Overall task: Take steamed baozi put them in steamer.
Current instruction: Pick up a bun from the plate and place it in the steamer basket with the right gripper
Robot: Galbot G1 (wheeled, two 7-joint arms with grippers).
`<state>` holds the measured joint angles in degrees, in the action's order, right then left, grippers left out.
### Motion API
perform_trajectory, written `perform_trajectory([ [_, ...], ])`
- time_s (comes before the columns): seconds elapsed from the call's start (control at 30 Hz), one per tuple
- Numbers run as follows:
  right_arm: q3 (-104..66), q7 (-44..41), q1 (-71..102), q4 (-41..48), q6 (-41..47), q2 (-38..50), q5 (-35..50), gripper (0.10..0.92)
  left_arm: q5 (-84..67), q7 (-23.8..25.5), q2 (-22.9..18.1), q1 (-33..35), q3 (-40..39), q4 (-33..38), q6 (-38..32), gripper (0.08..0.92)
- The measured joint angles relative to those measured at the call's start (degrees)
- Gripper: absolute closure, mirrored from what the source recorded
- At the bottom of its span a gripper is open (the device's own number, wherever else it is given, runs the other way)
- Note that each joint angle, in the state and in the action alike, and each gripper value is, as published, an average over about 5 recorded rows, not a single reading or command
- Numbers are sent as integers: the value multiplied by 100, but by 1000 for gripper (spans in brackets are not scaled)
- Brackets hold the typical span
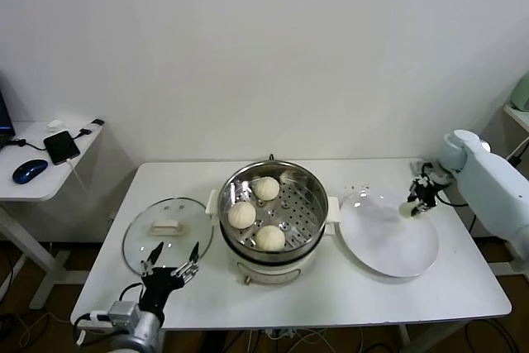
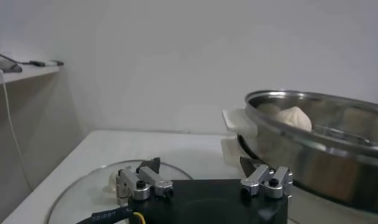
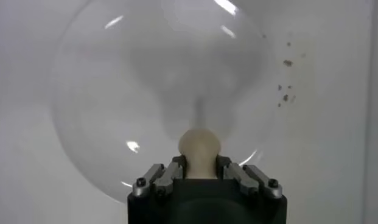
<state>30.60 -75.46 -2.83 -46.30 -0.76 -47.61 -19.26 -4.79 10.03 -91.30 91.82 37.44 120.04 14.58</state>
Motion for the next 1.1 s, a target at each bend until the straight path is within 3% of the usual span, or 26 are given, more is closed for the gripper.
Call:
perform_trajectory([
  [0.3,1775,-36,-1545,-1161,1060,36,1733,638,153,-79,29,-93,18,37,24,177],
  [0.7,3686,248,-3127,-2090,2448,-701,3847,638,291,-104,129,-102,119,164,128,177],
  [1.1,4468,636,-3397,-2231,3308,-1620,4691,635,230,-112,136,-167,168,209,174,177],
])
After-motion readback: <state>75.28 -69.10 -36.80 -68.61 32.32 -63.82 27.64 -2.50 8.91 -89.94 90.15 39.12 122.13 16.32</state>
